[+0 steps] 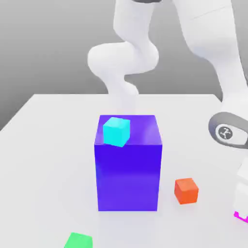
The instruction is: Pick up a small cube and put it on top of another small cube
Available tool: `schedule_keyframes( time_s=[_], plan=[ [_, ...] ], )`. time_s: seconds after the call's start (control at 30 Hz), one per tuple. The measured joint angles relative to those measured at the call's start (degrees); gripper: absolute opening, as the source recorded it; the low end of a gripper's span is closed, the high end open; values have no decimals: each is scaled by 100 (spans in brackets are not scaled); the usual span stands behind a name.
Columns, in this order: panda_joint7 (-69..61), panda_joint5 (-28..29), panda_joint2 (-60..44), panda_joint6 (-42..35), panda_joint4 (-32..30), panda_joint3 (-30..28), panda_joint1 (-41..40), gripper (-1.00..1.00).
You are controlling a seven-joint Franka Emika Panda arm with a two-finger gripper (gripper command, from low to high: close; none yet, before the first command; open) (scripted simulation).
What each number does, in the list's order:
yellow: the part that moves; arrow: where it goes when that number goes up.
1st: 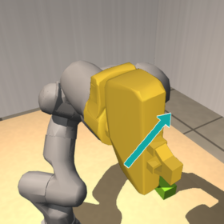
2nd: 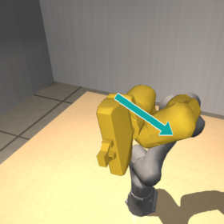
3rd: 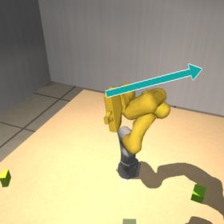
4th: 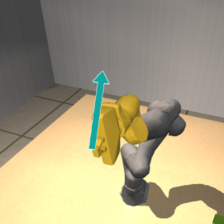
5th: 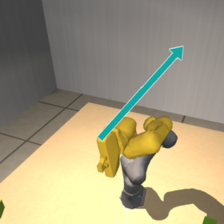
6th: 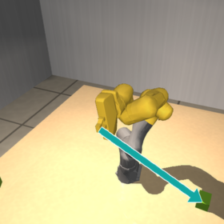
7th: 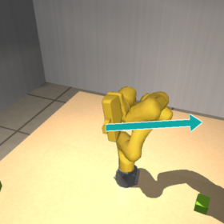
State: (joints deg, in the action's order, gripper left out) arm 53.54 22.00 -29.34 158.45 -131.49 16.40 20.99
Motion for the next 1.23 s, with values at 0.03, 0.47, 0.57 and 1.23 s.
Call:
schedule_keyframes(
  time_s=[0.03,0.47,0.57,1.23],
  plan=[
    [0,0,0,0,0,0,0,-100],
    [-164,-1031,1054,-817,-188,-130,-1154,-100],
    [-19,-1323,1203,-919,-198,-506,-1628,-100],
    [464,-2257,1281,-1012,-31,-1744,-3110,100]
  ],
)
